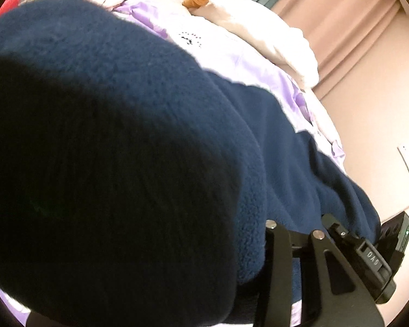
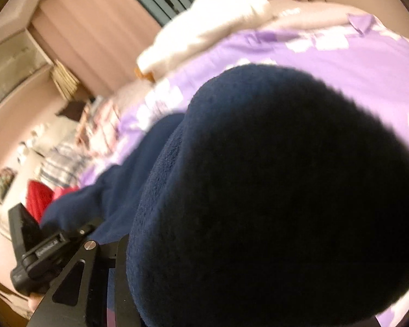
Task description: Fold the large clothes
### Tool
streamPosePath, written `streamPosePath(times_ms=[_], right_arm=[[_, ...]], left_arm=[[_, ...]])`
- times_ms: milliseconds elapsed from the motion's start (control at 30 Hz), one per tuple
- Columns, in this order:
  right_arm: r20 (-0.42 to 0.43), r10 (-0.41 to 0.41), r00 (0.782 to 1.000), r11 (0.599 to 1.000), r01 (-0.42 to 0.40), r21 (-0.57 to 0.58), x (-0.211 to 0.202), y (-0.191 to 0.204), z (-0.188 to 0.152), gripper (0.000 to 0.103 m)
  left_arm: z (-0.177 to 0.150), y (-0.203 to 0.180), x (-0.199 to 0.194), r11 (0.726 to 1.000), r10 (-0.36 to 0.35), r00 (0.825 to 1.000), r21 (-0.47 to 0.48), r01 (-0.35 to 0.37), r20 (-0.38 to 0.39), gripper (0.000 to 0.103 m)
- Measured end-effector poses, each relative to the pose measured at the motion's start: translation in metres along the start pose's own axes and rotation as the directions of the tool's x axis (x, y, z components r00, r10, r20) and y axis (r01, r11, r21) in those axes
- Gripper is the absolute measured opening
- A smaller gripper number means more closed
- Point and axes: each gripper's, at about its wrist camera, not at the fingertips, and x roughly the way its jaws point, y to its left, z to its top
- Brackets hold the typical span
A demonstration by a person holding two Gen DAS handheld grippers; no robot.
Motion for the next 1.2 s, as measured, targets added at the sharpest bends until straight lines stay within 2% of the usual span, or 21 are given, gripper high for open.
streamPosePath(times_ms=[67, 100, 167, 200, 300, 400, 467, 533, 667, 800, 867, 933, 967, 1000, 1033, 1067, 1100, 1200], right_arm=[[0.004, 0.027, 1.0, 0.999, -0.027, -0.017, -0.003, -0.006, -0.006, 0.043], [0.01, 0.047, 0.999, 0.999, -0.047, -0.009, -0.004, -0.011, -0.011, 0.044], [-0.006, 0.023, 1.0, 0.999, -0.023, 0.028, -0.003, -0.018, -0.014, 0.051], [-0.022, 0.005, 1.0, 0.998, -0.004, 0.055, -0.004, -0.02, -0.014, 0.054], [0.006, 0.029, 1.0, 0.997, -0.03, 0.072, -0.012, -0.02, -0.011, 0.055], [0.005, -0.043, 0.999, 0.998, 0.043, 0.035, -0.014, -0.012, -0.02, 0.061], [0.004, -0.055, 0.998, 0.998, 0.055, 0.042, -0.012, -0.02, -0.018, 0.064], [-0.01, -0.046, 0.999, 0.996, 0.047, 0.071, -0.012, -0.029, -0.018, 0.065], [-0.022, -0.026, 0.999, 0.993, 0.028, 0.112, -0.02, -0.043, -0.027, 0.068], [-0.003, -0.068, 0.998, 0.994, 0.068, 0.081, -0.034, -0.043, -0.036, 0.071], [0.02, -0.097, 0.995, 0.993, 0.096, 0.07, -0.04, -0.046, -0.037, 0.08], [0.049, -0.128, 0.991, 0.989, 0.124, 0.076, -0.047, -0.053, -0.039, 0.087], [0.066, -0.148, 0.987, 0.986, 0.142, 0.086, -0.052, -0.057, -0.041, 0.089], [0.07, -0.15, 0.986, 0.986, 0.143, 0.088, -0.054, -0.059, -0.042, 0.089], [0.072, -0.143, 0.987, 0.987, 0.137, 0.082, -0.057, -0.061, -0.043, 0.089], [0.075, -0.15, 0.986, 0.987, 0.145, 0.077, -0.059, -0.06, -0.043, 0.089], [0.085, -0.169, 0.982, 0.984, 0.163, 0.067, -0.062, -0.059, -0.043, 0.089], [0.131, -0.235, 0.963, 0.972, 0.234, 0.027, -0.071, -0.049, -0.041, 0.089]], left_arm=[[-0.004, 0.011, 0.007, 0.998, -0.051, 0.998, -0.03, 0.052, 0.03, 0.055], [-0.003, 0.015, 0.01, 0.997, -0.036, 0.999, -0.063, 0.038, 0.027, 0.058], [0.008, 0.019, 0.014, 0.992, -0.033, 0.999, -0.121, 0.033, -0.004, 0.06], [0.013, 0.018, 0.015, 0.991, -0.039, 0.999, -0.125, 0.039, -0.002, 0.06], [0.017, 0.012, 0.021, 0.995, -0.014, 0.999, -0.094, 0.017, 0.029, 0.062], [0.021, 0.004, 0.033, 0.994, 0.016, 0.999, -0.109, -0.012, 0.04, 0.067], [0.015, 0.001, 0.028, 0.995, 0.031, 0.998, -0.092, -0.026, 0.051, 0.069], [0.015, 0.002, 0.027, 0.996, 0.026, 0.998, -0.086, -0.021, 0.052, 0.07], [0.016, 0.012, 0.029, 0.99, 0.006, 0.999, -0.138, 0.0, 0.045, 0.078], [-0.006, 0.024, 0.002, 0.988, 0.002, 0.999, -0.152, 0.006, 0.05, 0.078], [-0.015, 0.029, -0.014, 0.991, 0.055, 0.995, -0.129, -0.043, 0.089, 0.085], [-0.019, 0.04, -0.027, 0.978, 0.174, 0.974, -0.141, -0.154, 0.145, 0.089], [-0.023, 0.045, -0.03, 0.97, 0.21, 0.966, -0.158, -0.185, 0.153, 0.092], [-0.023, 0.054, -0.029, 0.969, 0.202, 0.968, -0.171, -0.175, 0.15, 0.092], [-0.022, 0.062, -0.025, 0.975, 0.148, 0.981, -0.185, -0.123, 0.126, 0.093], [-0.032, 0.066, -0.042, 0.977, 0.121, 0.985, -0.19, -0.097, 0.119, 0.091], [-0.031, 0.077, -0.058, 0.98, 0.101, 0.987, -0.186, -0.077, 0.126, 0.09], [-0.036, 0.077, -0.065, 0.983, 0.012, 0.993, -0.182, 0.01, 0.121, 0.09]])
